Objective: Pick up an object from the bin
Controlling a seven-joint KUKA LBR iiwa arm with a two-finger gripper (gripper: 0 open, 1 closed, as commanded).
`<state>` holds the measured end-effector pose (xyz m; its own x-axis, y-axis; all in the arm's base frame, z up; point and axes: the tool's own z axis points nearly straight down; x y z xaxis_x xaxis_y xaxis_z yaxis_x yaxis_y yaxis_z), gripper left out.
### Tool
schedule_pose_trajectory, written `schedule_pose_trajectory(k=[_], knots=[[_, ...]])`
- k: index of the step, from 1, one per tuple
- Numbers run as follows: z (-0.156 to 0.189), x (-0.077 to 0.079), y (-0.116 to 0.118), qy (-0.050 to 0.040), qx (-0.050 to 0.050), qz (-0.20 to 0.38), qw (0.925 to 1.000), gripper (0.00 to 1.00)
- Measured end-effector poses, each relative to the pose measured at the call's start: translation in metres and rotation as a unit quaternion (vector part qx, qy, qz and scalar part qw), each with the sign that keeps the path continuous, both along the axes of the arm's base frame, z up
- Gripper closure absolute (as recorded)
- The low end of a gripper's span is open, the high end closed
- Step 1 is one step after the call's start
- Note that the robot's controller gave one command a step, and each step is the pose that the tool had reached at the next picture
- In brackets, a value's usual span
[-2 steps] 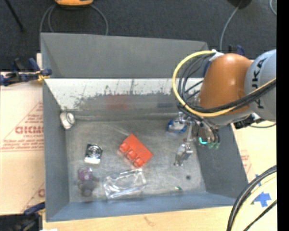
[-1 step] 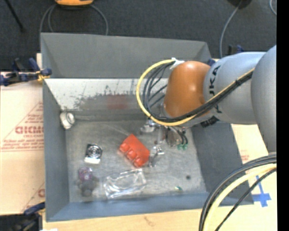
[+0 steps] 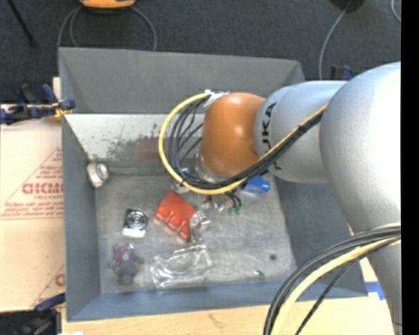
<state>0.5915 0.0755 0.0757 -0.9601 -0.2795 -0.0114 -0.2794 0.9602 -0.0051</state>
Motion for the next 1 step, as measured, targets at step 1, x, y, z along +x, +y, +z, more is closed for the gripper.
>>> schedule_pose_trajectory(k=[1], knots=[[0.0002,-0.0104,0.0259,-0.0023,-0.003,0.266,0.9639,0.00]])
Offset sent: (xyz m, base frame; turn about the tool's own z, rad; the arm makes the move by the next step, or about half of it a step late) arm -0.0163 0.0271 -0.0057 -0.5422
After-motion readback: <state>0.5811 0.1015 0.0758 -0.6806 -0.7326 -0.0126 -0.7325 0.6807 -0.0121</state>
